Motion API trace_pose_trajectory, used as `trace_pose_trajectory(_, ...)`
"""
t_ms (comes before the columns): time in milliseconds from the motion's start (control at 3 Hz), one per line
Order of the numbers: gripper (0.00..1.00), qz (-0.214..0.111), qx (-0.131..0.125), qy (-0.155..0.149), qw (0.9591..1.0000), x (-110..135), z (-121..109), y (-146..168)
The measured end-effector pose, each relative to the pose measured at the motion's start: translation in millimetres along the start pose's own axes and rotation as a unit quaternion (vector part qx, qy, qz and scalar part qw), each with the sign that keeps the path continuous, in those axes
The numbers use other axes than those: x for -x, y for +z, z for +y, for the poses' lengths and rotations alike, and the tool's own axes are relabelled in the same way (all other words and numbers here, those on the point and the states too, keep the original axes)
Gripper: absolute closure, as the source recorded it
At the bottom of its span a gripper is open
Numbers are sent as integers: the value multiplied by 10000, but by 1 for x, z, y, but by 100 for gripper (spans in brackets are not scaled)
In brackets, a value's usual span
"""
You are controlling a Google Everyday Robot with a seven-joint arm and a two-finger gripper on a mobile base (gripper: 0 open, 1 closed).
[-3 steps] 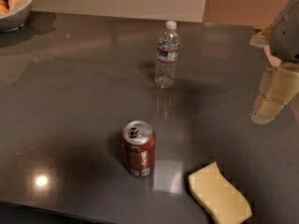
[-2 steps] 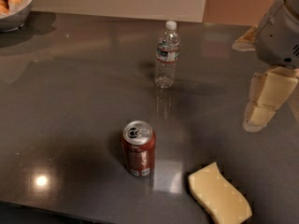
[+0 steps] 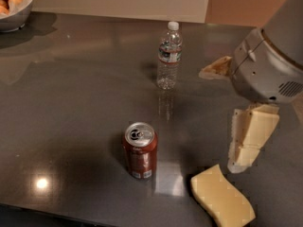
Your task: Move coke can near water bottle
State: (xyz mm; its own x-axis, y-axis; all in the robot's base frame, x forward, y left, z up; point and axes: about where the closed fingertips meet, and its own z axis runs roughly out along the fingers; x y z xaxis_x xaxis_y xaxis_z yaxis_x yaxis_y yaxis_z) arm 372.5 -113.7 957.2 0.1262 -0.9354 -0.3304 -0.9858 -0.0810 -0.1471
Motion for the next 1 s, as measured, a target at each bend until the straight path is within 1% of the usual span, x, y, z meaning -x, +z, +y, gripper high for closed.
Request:
trace_pose_trajectory(333, 0, -401, 174, -240, 9988, 22, 18, 26)
trace_pose_trajectory(667, 0, -663, 245, -252, 9972, 37, 22, 52)
trace_pose_trajectory(1000, 0, -858, 320, -220, 9955, 50, 23, 69)
